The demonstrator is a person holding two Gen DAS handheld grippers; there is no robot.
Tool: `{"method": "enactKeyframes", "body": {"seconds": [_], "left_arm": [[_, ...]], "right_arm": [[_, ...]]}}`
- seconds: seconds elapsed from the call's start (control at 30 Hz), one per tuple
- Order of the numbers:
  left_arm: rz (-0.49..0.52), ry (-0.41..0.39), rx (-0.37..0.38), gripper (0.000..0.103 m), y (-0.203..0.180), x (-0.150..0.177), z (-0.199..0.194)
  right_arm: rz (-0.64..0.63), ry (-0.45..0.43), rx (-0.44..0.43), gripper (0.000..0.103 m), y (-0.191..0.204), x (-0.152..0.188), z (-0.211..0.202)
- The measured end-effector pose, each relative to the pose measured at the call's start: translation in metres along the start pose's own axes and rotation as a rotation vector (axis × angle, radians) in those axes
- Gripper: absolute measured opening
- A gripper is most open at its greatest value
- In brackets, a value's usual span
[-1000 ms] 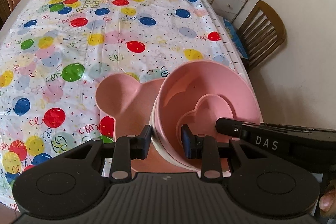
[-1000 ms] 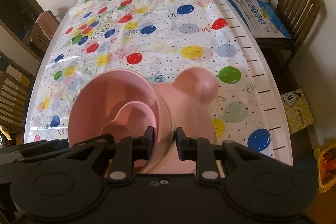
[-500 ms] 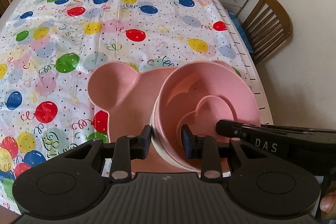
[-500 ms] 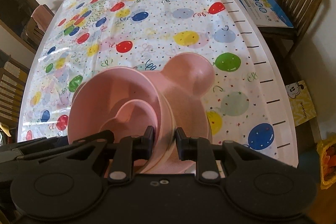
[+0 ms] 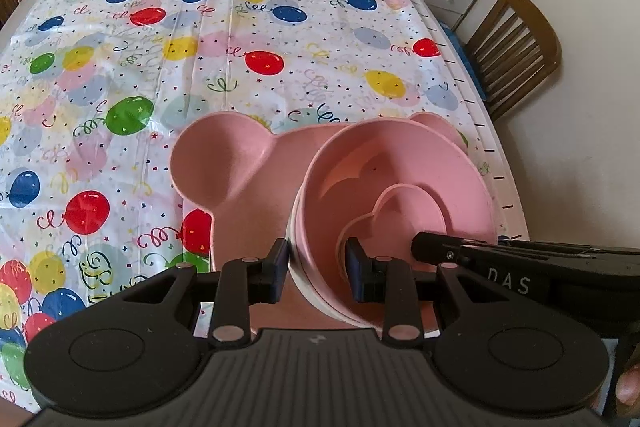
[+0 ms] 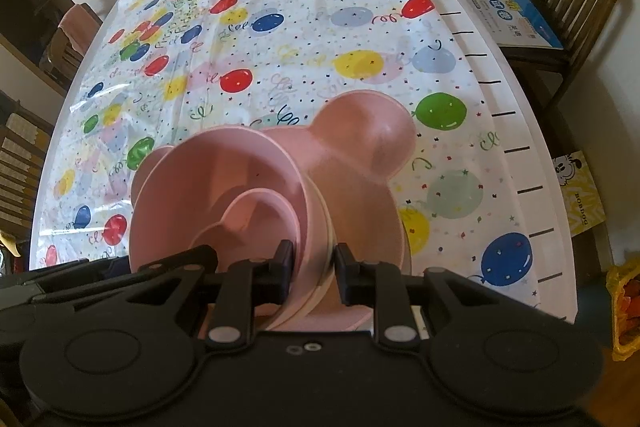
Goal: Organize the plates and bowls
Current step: 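Shift the nested bowls with both tools onto the middle of the bear plate, then open both tools and pull them back from the bowls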
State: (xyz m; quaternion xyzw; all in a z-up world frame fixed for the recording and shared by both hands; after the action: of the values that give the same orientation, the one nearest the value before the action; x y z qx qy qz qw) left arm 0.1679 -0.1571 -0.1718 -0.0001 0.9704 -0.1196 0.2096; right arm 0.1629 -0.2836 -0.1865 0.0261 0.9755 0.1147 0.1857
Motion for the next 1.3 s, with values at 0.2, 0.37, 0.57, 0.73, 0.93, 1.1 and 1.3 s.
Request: {"method": "enactKeyframes", "body": {"seconds": [0.2, 0.37, 0.57, 0.73, 0.93, 1.1, 1.3], "left_arm": [[-0.005, 0.003, 0.010, 0.030, 0.004, 0.002, 0.002], [0.003, -0.010, 0.016, 0.030, 0.005, 0.002, -0.004], [0.014, -0.027, 0.016, 0.030, 0.009, 0.004, -0.015], [0.023, -0.049, 0.020, 0.030, 0.012, 0.007, -0.033], [0.043, -0.087, 0.032, 0.030, 0.014, 0.012, -0.055], [0.085, -0.125, 0.041, 0.031, 0.010, 0.018, -0.075], [0.130, -0.176, 0.041, 0.052, 0.006, 0.026, -0.099]], "right_arm": [[0.002, 0.006, -0.002, 0.023, 0.002, 0.002, 0.002], [0.001, -0.004, 0.003, 0.027, 0.003, 0.003, -0.001], [-0.011, -0.039, 0.013, 0.030, 0.004, 0.004, -0.013], [-0.034, -0.078, 0.004, 0.031, 0.008, 0.007, -0.033], [-0.070, -0.149, -0.008, 0.036, 0.013, 0.010, -0.059], [-0.098, -0.205, -0.013, 0.038, 0.016, 0.014, -0.077], [-0.103, -0.250, -0.028, 0.042, 0.017, 0.024, -0.097]]}}
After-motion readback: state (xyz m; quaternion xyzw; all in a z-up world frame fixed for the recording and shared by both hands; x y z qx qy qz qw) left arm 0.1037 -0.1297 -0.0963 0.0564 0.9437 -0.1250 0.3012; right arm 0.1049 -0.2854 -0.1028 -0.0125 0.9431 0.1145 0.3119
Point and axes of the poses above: each gripper's, at about its wrist camera, not at the fingertips, and z roughly the way its jaws point, y to its left, x to its underside, the point moved 7 cm from there along z, roughly the way its jaws point, and after that the axes turned 1 degree about z, right-handed, at the moved point
